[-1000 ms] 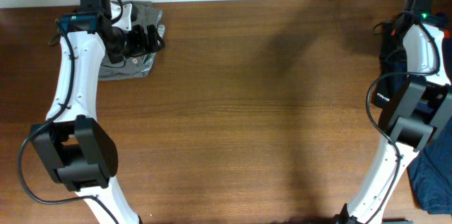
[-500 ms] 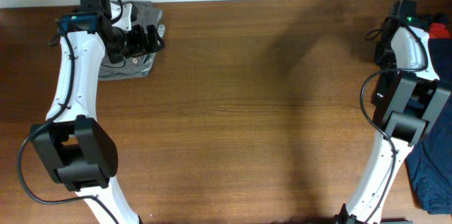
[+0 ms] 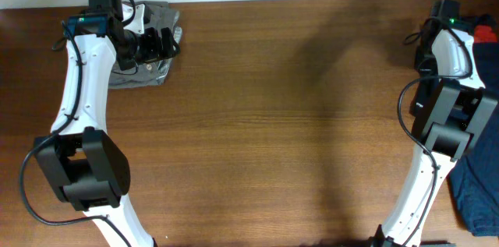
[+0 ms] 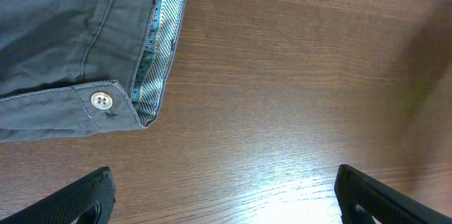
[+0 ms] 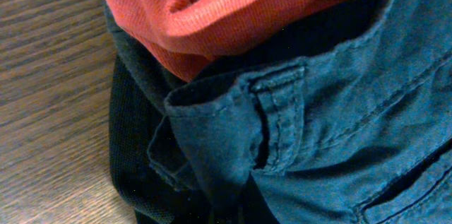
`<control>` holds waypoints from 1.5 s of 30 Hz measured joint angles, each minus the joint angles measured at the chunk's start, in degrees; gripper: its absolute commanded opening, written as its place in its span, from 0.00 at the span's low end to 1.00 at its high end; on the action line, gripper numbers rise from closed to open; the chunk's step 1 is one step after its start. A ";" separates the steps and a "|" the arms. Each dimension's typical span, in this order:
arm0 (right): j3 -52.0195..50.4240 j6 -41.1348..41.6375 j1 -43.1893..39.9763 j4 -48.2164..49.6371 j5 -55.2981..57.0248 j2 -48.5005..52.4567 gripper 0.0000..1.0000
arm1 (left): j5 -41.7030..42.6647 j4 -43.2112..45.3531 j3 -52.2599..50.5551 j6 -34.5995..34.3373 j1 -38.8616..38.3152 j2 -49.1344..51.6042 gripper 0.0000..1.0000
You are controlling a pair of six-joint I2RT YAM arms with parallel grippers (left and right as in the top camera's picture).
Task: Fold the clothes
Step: 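Grasp the navy trousers with the right gripper and drag them left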
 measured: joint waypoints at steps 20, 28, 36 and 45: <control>-0.02 3.19 -0.37 -5.53 -13.66 -13.38 0.04 | -0.02 0.00 0.00 0.00 0.00 0.00 0.99; -0.02 4.37 2.19 -6.73 -17.29 -18.38 0.04 | 0.00 -0.04 0.00 0.00 0.00 0.00 0.99; -0.02 5.92 8.48 -6.78 -18.93 -23.65 0.04 | -0.02 -0.09 0.00 0.00 0.00 0.00 0.99; -0.17 6.14 20.02 -7.61 -24.79 -25.40 0.04 | 0.00 -0.22 0.00 0.00 0.00 0.00 0.99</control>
